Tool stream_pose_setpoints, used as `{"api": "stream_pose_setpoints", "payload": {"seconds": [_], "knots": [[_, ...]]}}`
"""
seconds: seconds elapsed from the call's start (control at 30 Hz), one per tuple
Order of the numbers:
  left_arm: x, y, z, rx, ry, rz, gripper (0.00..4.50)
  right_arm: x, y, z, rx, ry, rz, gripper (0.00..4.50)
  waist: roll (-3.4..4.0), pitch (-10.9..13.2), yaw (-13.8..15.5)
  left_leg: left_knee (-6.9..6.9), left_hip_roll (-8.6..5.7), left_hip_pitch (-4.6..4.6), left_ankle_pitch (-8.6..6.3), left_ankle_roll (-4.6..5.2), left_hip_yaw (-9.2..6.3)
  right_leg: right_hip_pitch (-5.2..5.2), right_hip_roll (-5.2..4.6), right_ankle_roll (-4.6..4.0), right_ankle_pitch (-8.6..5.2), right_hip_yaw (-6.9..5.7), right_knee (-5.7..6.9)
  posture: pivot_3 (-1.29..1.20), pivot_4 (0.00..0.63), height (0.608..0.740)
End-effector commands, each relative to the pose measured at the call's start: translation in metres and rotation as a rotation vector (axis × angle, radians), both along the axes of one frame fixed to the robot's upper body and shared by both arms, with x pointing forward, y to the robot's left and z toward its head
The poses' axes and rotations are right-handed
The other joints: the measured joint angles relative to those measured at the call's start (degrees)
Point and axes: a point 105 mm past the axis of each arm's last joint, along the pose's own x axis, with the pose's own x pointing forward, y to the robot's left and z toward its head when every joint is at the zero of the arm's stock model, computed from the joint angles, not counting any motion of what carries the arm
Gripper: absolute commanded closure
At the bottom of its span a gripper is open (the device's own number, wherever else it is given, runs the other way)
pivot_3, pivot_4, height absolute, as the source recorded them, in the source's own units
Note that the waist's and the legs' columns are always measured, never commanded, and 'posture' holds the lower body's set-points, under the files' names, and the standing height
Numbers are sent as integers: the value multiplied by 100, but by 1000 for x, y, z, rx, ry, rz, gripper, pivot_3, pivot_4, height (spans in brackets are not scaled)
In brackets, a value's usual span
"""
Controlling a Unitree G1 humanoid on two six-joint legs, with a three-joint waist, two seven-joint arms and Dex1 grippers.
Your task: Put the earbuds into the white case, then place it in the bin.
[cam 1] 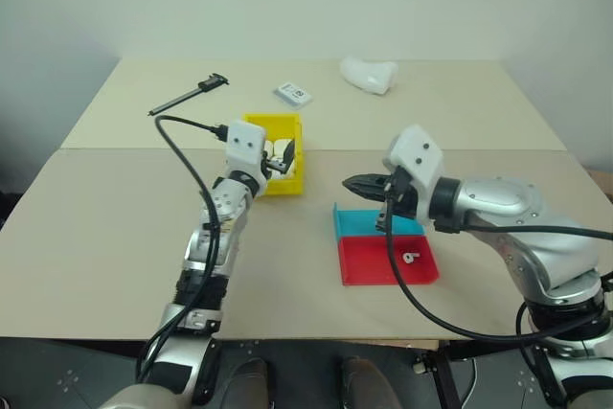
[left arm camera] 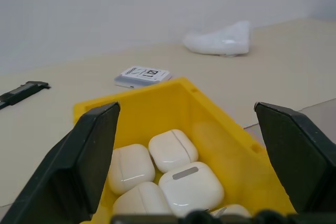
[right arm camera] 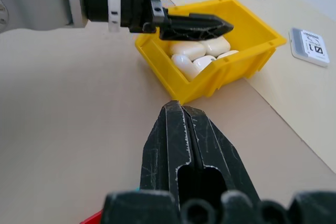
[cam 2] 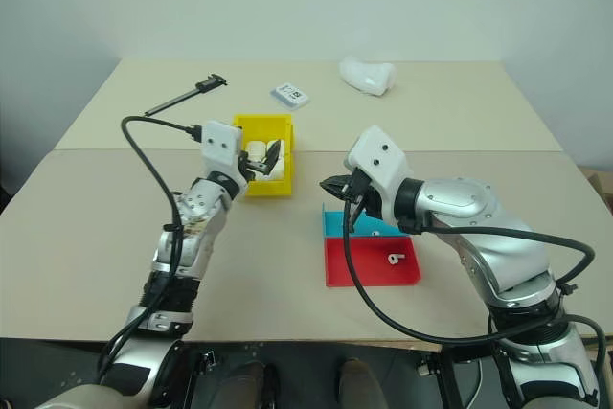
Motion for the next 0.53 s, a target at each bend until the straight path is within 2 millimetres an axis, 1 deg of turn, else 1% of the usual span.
{"api": "stream_pose_setpoints", "payload": {"seconds": [0.03,0.17,0.23,0.3,0.37,0.53], "knots": [[-35,10,18,29,-47,-138,38,-6,-1,13,56,-118,10,4500,0,0,-16,-1,1,1,0,-1,0,0,1,0,0,-1,1,0,150,740],[-84,19,21,117,-28,-316,38,-9,-9,-2,46,-138,13,4500,0,0,9,-1,5,3,1,-3,6,1,-3,0,0,-2,1,0,150,740],[-116,30,23,167,-4,-398,38,-18,-10,-1,61,-154,73,4500,0,0,9,-1,6,7,2,-4,6,4,-3,0,0,-5,0,0,150,740],[-137,36,25,189,21,-447,38,-25,-13,1,73,-166,113,4500,0,0,18,-3,8,16,1,-4,6,9,-3,-1,-1,-4,0,0,150,740],[-154,40,30,203,35,-479,38,-29,-18,1,64,-167,137,4500,0,0,32,-3,9,25,2,-4,6,16,-3,-1,-1,-4,1,0,150,740],[-178,46,39,194,90,-522,38,-37,-30,0,44,-140,183,4500,-2,1,32,-4,9,44,1,-4,7,32,-4,-4,-3,-5,-2,0,150,740]]}}
